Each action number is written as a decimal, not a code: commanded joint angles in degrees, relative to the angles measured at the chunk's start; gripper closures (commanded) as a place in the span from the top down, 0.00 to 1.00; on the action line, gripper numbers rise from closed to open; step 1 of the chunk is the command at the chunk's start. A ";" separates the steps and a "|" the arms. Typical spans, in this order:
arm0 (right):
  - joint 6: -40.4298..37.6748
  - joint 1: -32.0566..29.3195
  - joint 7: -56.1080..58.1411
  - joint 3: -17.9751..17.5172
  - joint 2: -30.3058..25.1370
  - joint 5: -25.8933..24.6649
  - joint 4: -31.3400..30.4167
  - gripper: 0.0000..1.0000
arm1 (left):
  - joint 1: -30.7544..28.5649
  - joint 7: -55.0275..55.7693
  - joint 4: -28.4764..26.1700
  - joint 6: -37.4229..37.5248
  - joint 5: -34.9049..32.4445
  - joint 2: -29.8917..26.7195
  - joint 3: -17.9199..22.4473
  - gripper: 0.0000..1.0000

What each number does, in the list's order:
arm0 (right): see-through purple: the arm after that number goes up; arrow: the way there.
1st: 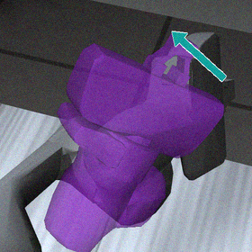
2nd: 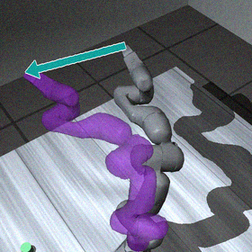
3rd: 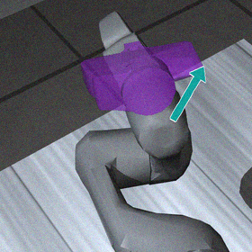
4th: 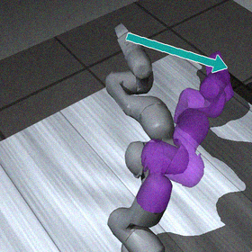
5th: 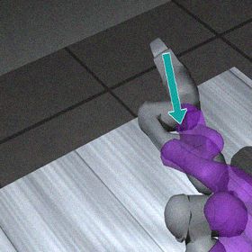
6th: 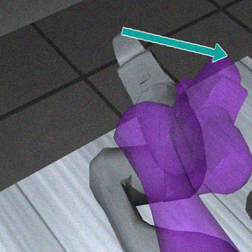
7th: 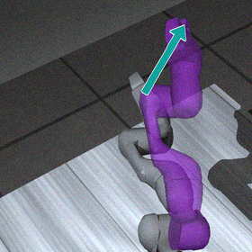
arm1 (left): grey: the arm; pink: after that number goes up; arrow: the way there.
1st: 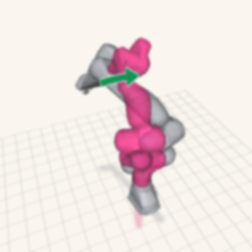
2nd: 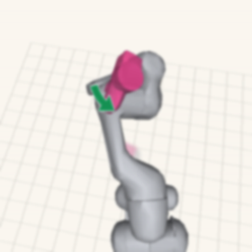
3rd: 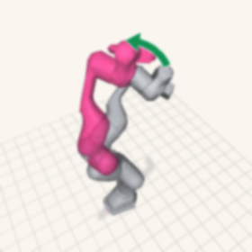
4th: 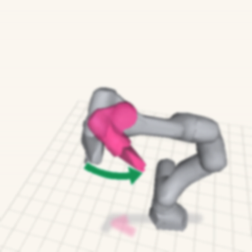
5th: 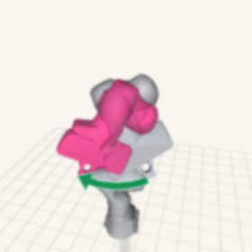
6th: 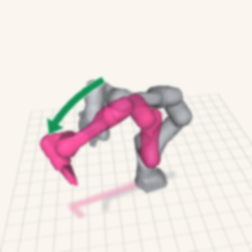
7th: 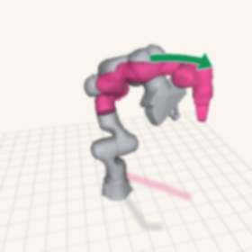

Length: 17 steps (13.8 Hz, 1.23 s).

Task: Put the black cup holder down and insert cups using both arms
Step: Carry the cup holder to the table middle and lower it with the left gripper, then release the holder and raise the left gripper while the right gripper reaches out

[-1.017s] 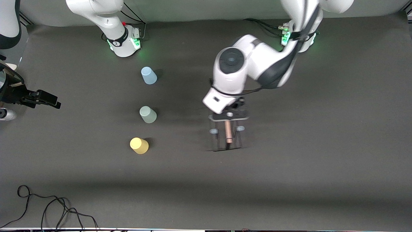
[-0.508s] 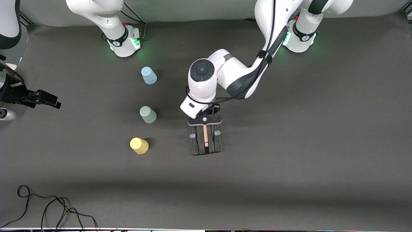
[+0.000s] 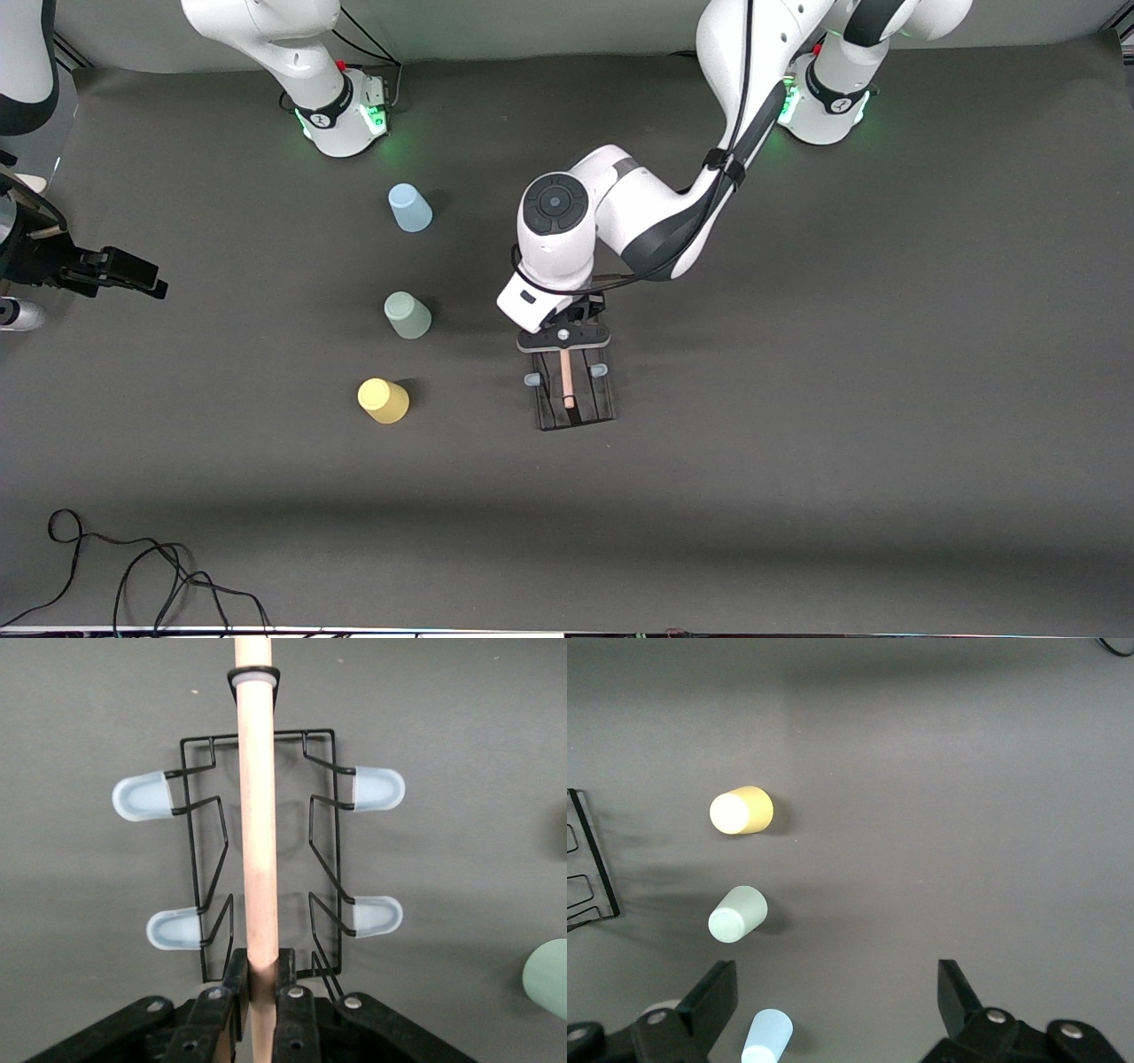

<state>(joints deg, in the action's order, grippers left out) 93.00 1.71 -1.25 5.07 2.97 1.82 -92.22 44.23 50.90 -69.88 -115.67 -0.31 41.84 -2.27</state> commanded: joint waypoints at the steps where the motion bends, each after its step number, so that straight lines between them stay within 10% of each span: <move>1: -0.27 0.39 -2.86 -0.06 -1.12 -0.60 -0.68 1.00 | 1.56 0.26 1.94 -0.78 -0.57 1.49 0.69 0.00; 6: -0.10 3.03 -11.56 -0.32 -0.33 -0.07 -0.50 1.00 | 1.74 0.52 1.94 -0.79 -0.40 1.93 0.69 0.00; 8: 0.08 3.99 -14.64 -0.41 0.11 2.39 -0.59 1.00 | 1.57 0.43 1.94 -0.79 -0.31 1.85 0.69 0.50; 9: 0.34 5.74 -17.09 -0.41 0.37 2.66 -0.68 1.00 | 1.57 0.78 2.12 -0.70 -0.40 1.50 0.69 0.99; 17: 9.11 14.54 -33.02 -0.32 1.51 3.19 -7.33 1.00 | -4.39 -3.49 5.72 16.42 -0.57 -7.63 1.22 1.00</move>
<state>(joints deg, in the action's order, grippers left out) 98.85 14.76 -32.05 4.26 5.05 4.12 -95.63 42.50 50.41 -63.93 -103.98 -0.43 38.04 -0.91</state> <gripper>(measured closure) 0.000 0.000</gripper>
